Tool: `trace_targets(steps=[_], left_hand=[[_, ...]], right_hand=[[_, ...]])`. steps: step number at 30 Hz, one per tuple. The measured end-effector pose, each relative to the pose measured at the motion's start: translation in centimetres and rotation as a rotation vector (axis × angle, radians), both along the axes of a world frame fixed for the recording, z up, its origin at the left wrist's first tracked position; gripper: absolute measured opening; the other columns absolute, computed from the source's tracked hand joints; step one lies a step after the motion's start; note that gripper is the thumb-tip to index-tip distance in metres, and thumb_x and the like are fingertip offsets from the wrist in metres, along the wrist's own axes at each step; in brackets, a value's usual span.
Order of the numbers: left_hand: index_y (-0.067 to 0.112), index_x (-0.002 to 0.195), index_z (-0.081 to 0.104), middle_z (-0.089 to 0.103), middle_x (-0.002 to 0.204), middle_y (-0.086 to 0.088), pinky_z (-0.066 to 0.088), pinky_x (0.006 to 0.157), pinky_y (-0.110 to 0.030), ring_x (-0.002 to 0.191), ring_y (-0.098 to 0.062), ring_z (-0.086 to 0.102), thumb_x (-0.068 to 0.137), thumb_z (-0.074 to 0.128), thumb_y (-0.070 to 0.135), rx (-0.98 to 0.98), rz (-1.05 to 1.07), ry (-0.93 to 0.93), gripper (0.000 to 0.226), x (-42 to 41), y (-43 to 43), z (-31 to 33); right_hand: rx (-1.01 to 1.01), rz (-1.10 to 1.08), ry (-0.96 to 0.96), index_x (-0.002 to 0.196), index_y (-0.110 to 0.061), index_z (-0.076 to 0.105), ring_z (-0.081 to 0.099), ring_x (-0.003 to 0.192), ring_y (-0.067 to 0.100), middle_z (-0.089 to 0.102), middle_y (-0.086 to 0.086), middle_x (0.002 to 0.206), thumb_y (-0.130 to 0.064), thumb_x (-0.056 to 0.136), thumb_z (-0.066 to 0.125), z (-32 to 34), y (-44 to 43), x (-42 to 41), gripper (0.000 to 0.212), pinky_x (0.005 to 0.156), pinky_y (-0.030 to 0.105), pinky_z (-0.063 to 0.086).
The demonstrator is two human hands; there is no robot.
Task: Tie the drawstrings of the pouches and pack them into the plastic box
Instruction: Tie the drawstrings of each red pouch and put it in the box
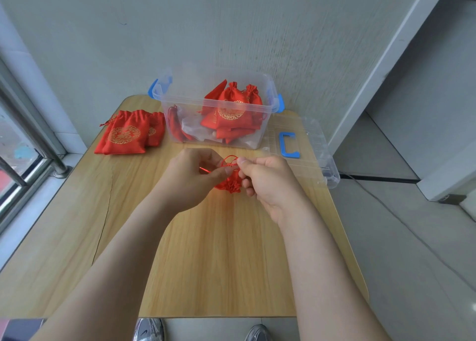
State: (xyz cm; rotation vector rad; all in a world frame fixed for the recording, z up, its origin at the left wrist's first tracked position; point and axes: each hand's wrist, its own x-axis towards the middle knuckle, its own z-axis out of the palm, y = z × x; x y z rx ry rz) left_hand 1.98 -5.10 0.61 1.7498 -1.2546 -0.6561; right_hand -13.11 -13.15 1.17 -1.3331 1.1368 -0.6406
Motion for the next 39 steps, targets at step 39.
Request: trace_targets(steps=[39], left_hand=[[0.013, 0.117, 0.066, 0.060, 0.113, -0.012, 0.046, 0.075, -0.042, 0.096, -0.037, 0.057, 0.101, 0.053, 0.013, 0.485, 0.402, -0.535, 0.020, 1.7, 0.8, -2.6]], right_hand=[[-0.443, 0.129, 0.973, 0.114, -0.018, 0.069, 0.066, 0.110, 0.032, 0.070, 0.006, 0.118, -0.007, 0.098, 0.062, -0.9, 1.0, -1.0, 0.021, 0.092, 0.040, 0.054]])
